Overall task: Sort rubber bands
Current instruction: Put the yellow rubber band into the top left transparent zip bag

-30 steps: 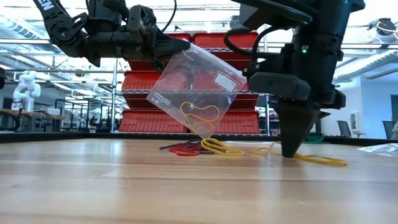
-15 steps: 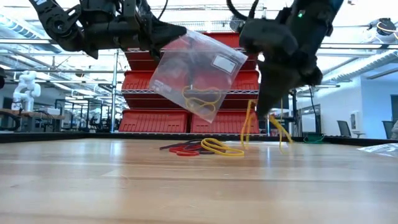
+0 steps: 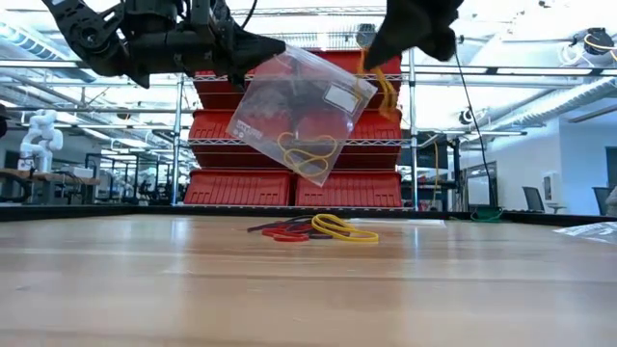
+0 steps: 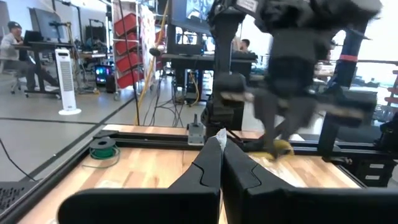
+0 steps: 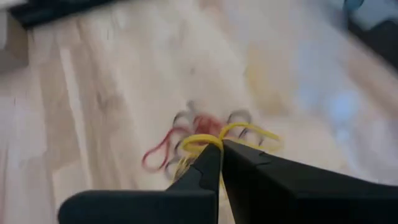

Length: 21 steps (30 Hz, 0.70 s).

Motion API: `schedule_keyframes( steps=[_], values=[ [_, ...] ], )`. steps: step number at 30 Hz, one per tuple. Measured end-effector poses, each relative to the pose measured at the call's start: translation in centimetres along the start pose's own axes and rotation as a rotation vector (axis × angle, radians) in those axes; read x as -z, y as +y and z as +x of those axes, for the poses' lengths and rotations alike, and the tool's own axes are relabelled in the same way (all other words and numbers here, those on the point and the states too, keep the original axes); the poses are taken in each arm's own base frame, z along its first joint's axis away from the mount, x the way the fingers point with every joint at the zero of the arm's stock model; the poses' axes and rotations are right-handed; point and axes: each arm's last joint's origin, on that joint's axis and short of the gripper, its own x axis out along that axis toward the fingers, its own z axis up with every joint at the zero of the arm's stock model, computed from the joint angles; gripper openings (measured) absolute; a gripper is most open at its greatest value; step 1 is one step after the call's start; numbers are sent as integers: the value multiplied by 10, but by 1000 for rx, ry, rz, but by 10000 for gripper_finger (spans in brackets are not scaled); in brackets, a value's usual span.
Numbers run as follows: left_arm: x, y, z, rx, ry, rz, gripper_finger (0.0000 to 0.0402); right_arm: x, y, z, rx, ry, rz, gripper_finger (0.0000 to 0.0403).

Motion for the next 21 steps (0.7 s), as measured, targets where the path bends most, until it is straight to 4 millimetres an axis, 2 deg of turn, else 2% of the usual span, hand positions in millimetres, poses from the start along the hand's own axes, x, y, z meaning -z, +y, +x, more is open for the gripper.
schedule_keyframes(
  steps=[9,15,21],
  values=[
    [2,0,0,5,21,-10,0,-32,-38,1,-17,-52,-97,0],
    [2,0,0,4,25,-11,0,-53,-53,10,-43,-56,-168,0],
    [0,0,1,4,17,-7,0,-65,-61,28,-88,-20,-208,0]
  ],
)
